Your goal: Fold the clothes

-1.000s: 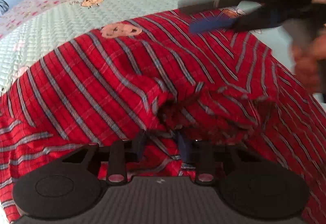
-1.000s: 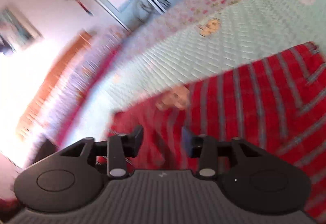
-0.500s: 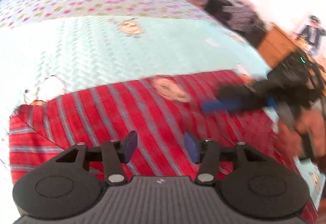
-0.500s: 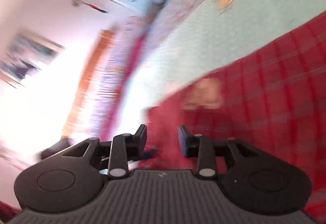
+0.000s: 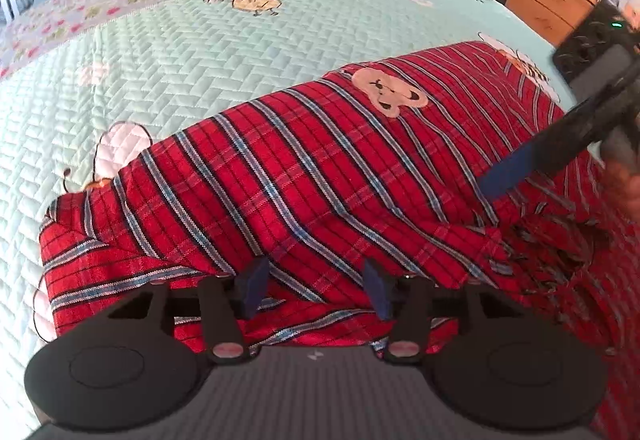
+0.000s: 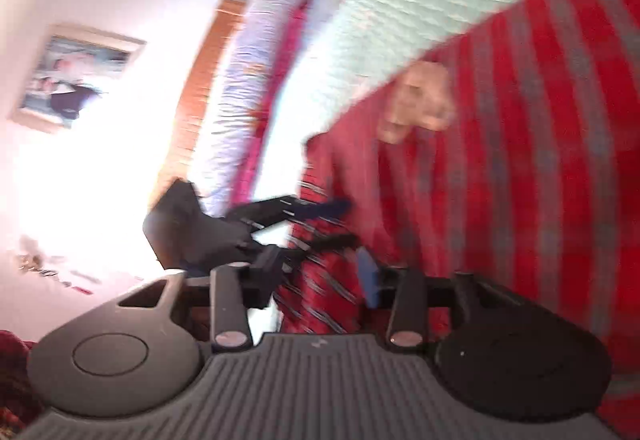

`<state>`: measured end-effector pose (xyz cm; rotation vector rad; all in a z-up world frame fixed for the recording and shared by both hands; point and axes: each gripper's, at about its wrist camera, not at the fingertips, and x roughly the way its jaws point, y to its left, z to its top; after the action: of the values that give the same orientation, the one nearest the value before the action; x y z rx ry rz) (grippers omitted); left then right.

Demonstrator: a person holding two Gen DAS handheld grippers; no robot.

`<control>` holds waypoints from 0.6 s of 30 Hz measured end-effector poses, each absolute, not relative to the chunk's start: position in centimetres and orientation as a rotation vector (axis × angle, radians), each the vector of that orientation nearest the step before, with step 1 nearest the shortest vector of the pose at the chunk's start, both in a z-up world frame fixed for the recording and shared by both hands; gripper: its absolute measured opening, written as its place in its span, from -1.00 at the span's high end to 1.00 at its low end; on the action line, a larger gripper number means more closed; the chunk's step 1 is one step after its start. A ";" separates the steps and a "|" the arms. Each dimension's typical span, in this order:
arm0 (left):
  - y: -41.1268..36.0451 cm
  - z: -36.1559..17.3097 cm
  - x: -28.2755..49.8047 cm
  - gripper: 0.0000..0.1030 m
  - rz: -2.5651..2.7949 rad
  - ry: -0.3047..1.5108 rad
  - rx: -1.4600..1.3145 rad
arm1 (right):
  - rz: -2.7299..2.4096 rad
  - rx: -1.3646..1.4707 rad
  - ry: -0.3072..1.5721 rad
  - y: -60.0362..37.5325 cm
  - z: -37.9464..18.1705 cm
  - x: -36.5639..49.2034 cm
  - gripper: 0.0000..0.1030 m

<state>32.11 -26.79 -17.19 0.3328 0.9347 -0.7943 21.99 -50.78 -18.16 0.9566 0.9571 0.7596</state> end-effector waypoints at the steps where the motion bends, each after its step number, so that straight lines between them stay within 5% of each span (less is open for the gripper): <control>1: -26.9 -17.2 31.9 -0.07 -0.801 0.928 0.356 | 0.767 0.939 0.986 -50.0 -18.8 22.3 -0.02; 3: -26.9 -17.0 31.5 -0.07 -0.818 0.920 0.395 | 0.751 0.783 1.042 -48.5 -19.8 21.9 0.62; 4: -26.9 -16.8 31.5 -0.07 -0.825 0.924 0.405 | 0.741 0.733 1.063 -48.2 -20.1 21.6 0.72; 8: -26.6 -15.7 30.7 -0.07 -0.822 0.929 0.387 | 0.742 0.807 1.018 -50.1 -17.6 20.1 0.20; 15: -24.9 -16.6 26.4 -0.07 -0.840 0.966 0.376 | 0.746 0.633 0.934 -46.4 -12.5 19.0 0.00; 18: -23.8 -17.1 25.2 -0.07 -0.840 0.985 0.420 | 0.765 0.458 1.096 -42.0 -14.5 16.3 -0.01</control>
<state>25.24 -23.77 -17.05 0.4201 0.9847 -0.8402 16.26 -42.01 -14.48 0.4578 1.0961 0.7652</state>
